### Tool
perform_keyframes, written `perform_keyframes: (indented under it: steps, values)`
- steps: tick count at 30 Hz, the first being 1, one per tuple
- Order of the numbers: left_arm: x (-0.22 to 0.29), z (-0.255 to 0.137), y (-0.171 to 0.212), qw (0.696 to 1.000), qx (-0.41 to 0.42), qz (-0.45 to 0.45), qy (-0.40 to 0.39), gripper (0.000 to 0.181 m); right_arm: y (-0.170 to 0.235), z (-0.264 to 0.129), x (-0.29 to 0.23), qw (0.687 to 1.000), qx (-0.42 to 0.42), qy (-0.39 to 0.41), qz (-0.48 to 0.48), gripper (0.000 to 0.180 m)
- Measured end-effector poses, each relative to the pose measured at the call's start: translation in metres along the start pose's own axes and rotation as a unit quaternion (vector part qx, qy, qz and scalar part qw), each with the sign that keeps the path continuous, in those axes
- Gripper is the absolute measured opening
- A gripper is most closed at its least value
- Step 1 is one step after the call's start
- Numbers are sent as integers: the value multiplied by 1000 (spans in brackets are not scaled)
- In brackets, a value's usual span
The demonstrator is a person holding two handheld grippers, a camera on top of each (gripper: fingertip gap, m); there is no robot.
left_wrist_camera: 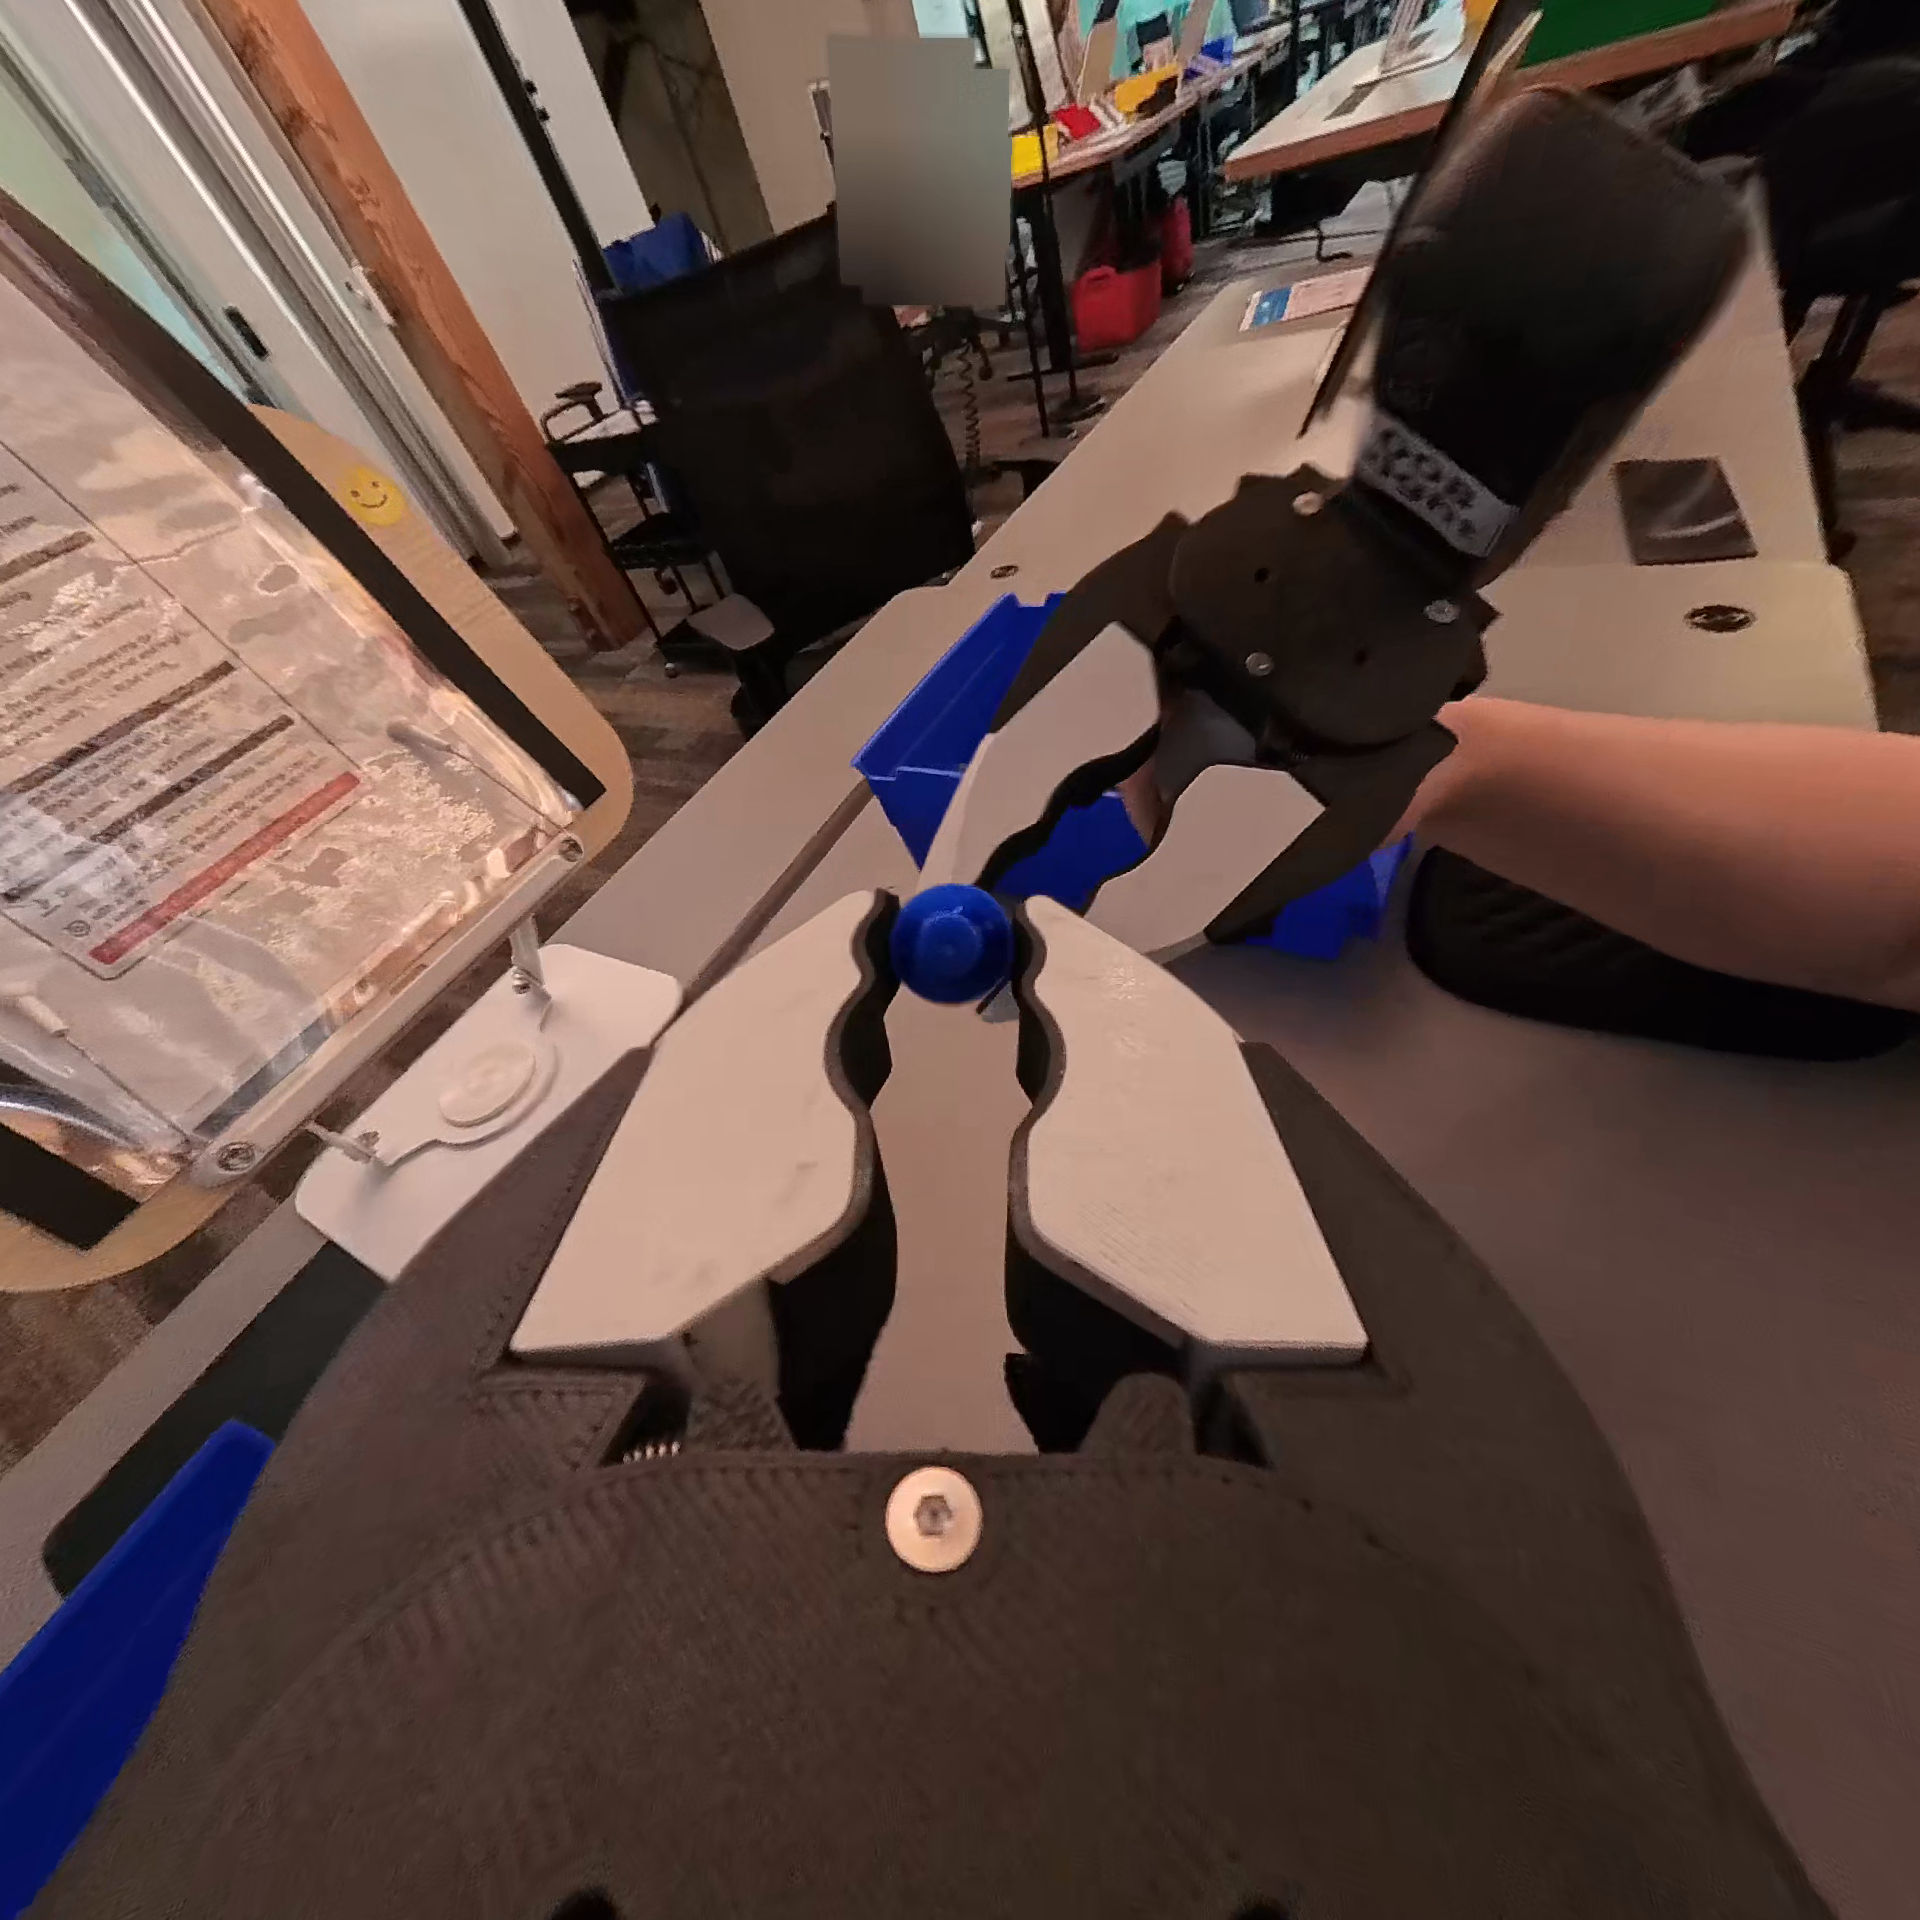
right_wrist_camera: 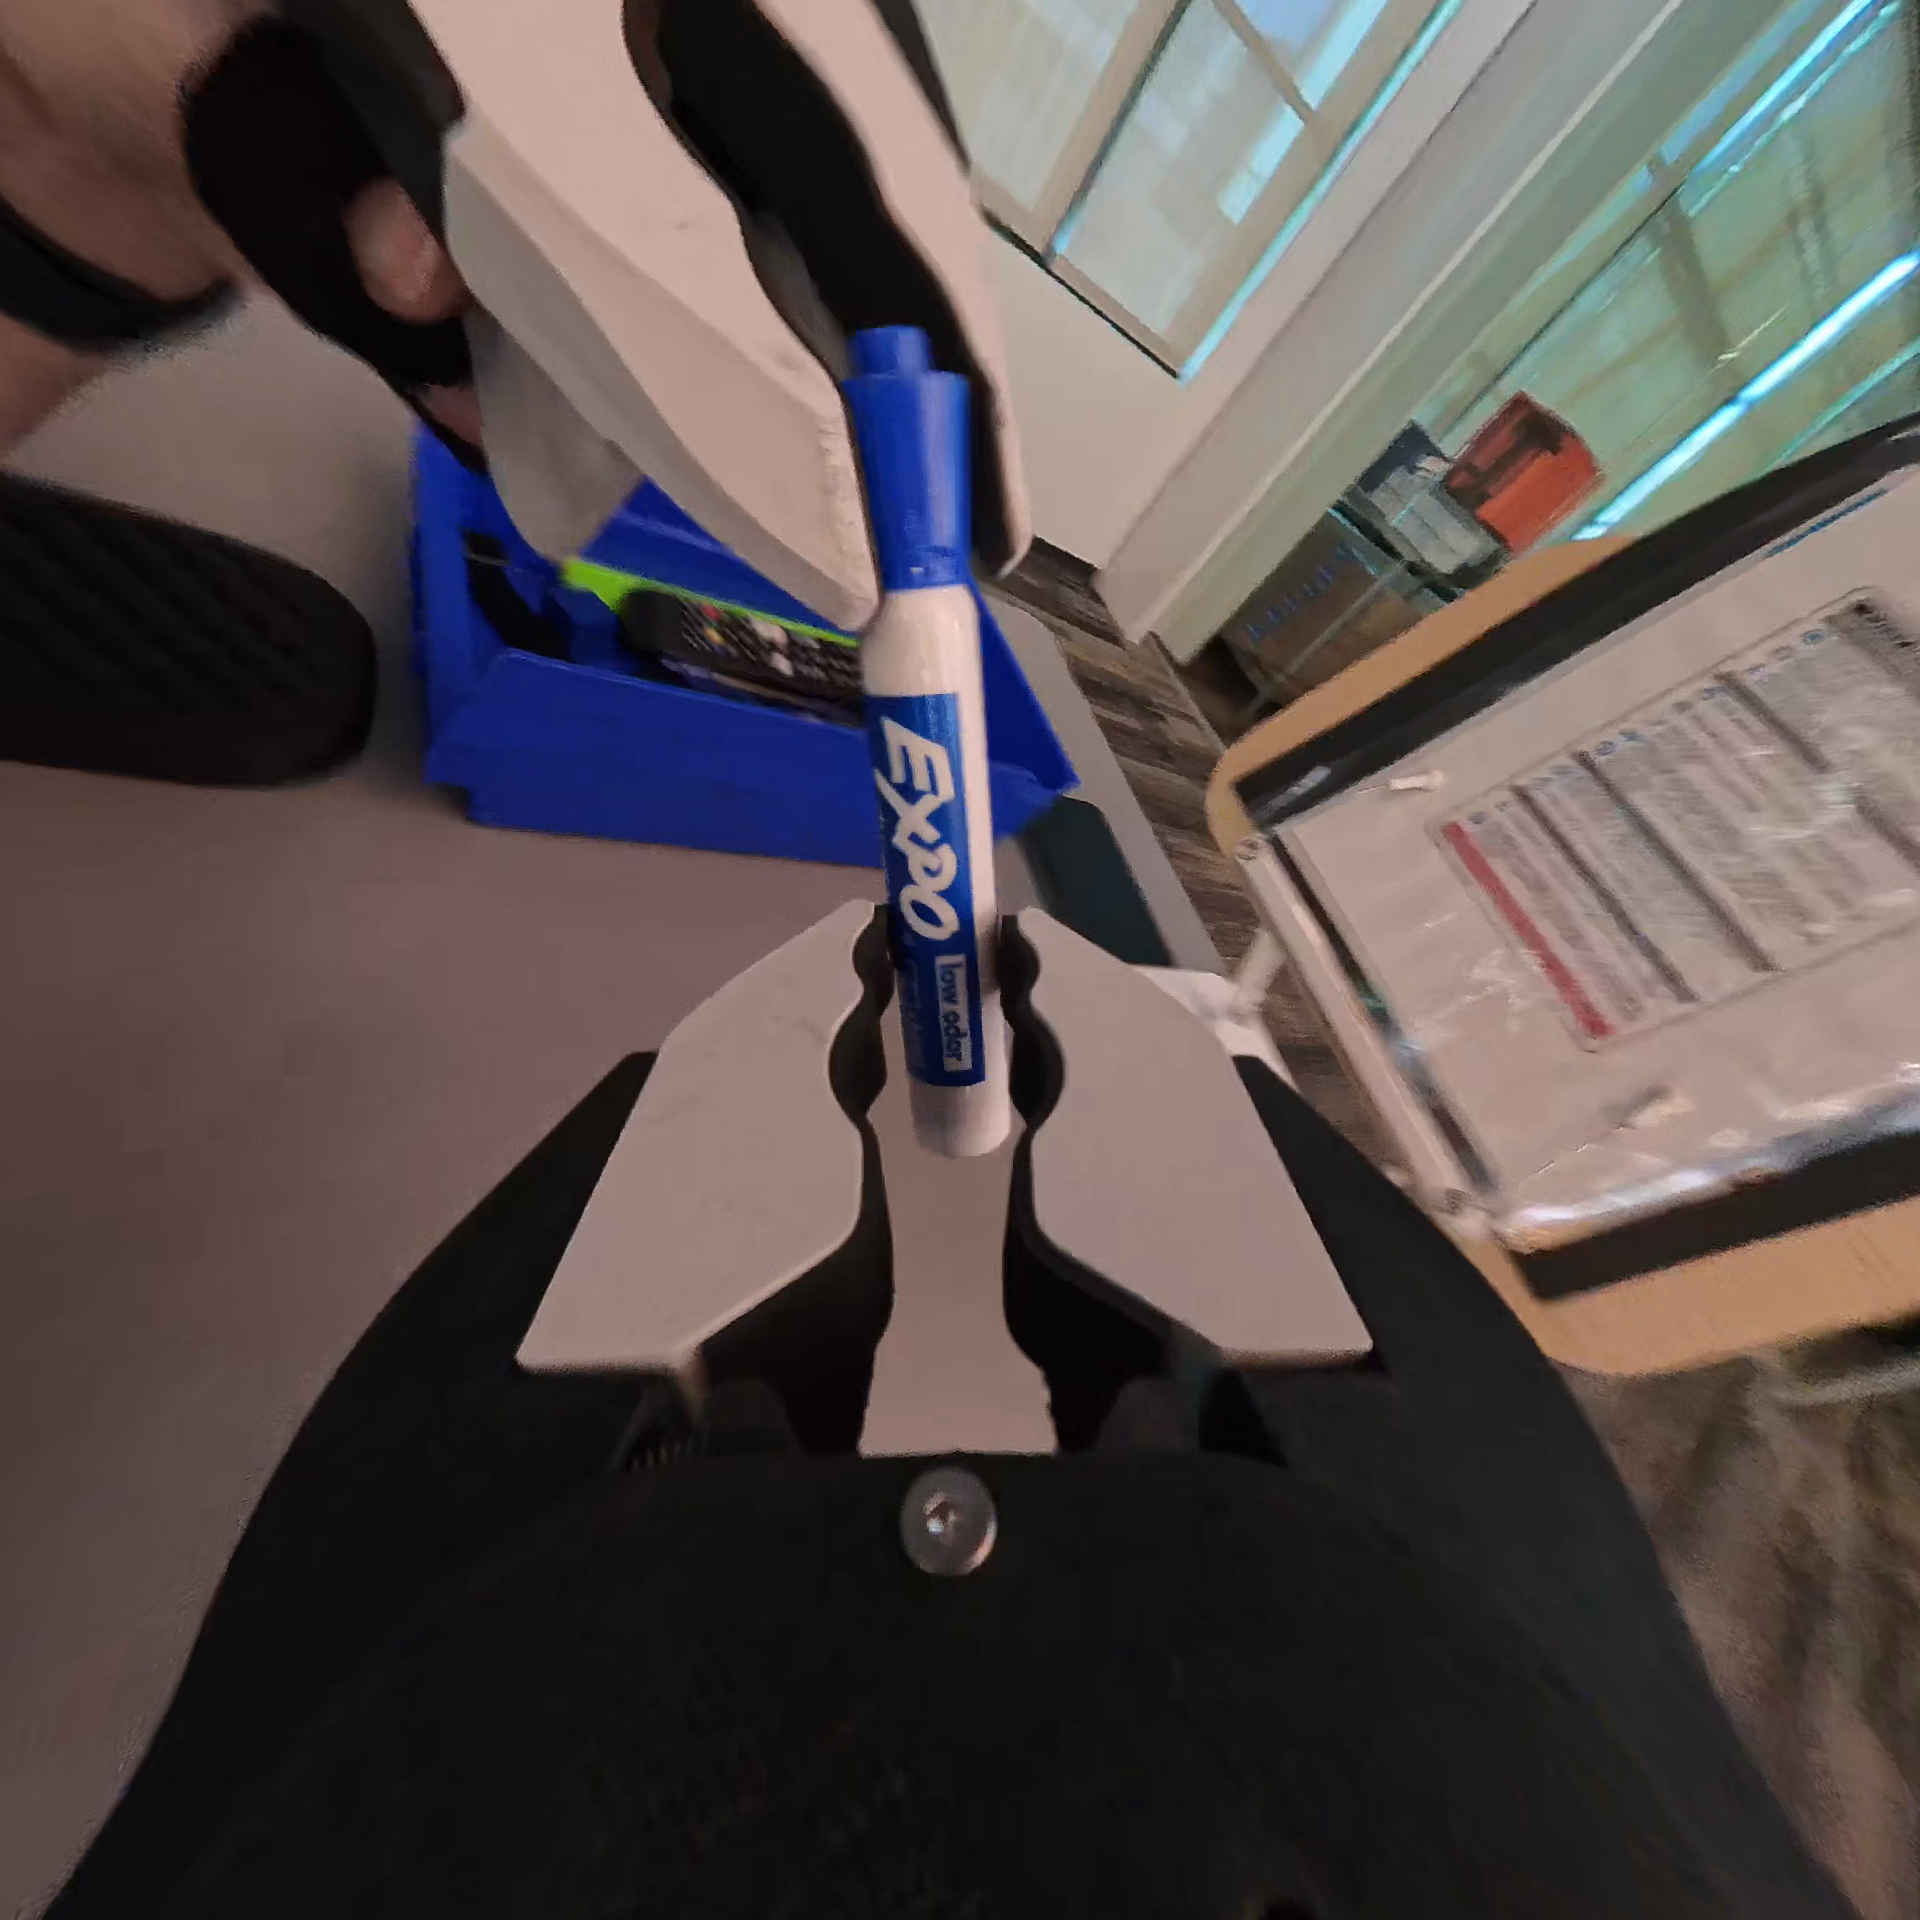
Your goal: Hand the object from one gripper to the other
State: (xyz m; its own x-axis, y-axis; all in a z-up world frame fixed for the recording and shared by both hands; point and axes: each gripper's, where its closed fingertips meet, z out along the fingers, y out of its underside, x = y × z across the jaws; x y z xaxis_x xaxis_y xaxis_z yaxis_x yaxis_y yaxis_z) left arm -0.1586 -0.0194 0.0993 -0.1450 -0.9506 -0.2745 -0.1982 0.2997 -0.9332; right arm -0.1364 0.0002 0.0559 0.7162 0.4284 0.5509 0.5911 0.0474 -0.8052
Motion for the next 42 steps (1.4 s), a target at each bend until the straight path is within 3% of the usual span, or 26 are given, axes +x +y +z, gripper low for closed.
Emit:
perform_keyframes:
  steps: [1, 3, 6, 9, 11, 19, 23, 26, 30, 33, 36, 38, 40, 42]
  values:
    - [-5, 0, 1, 1000, -3, 16, -22, 29, 6, -2, 6, 999, -26, 26, -36, 21]
    - [-8, 2, 7, 996, -32, 59, -57, 50, 22, -5, 16, 987, -83, 65, -122, 21]
    - [-1, 12, 22, 979, -96, 154, -92, 59, 34, -7, 25, 957, -130, 109, -236, 21]
    - [4, 24, 33, 952, -136, 242, -128, 50, 32, -7, 25, 924, -136, 137, -331, 21]
    - [7, 29, 40, 948, -148, 251, -126, 40, 23, -9, 22, 895, -122, 161, -397, 21]
    - [29, 28, 61, 982, -185, 36, 26, 36, -22, -13, -11, 764, -17, 227, -604, 22]
    - [54, 23, 64, 966, -203, -81, 140, 25, -30, -12, -30, 734, 28, 220, -642, 21]
    - [55, 21, 68, 952, -216, -134, 172, 19, -27, -9, -31, 743, 32, 210, -634, 21]
    - [42, 21, 54, 954, -170, -172, 177, 19, -39, -25, 7, 767, 48, 306, -563, 36]
    - [21, 21, 25, 975, -59, -153, 152, 18, -34, -45, 46, 824, 52, 351, -441, 35]
    - [-4, 17, -7, 986, 88, -118, 83, 19, -32, -56, 64, 918, 128, 310, -213, 28]
    - [-18, 9, -20, 981, 174, -83, 15, 19, -40, -58, 66, 952, 212, 222, -4, 31]
    - [-25, 4, -23, 972, 226, -42, -44, 19, -58, -61, 57, 927, 304, 81, 203, 35]
    - [-27, 5, -19, 966, 234, 24, -109, 18, -78, -64, 47, 868, 358, -43, 342, 41]
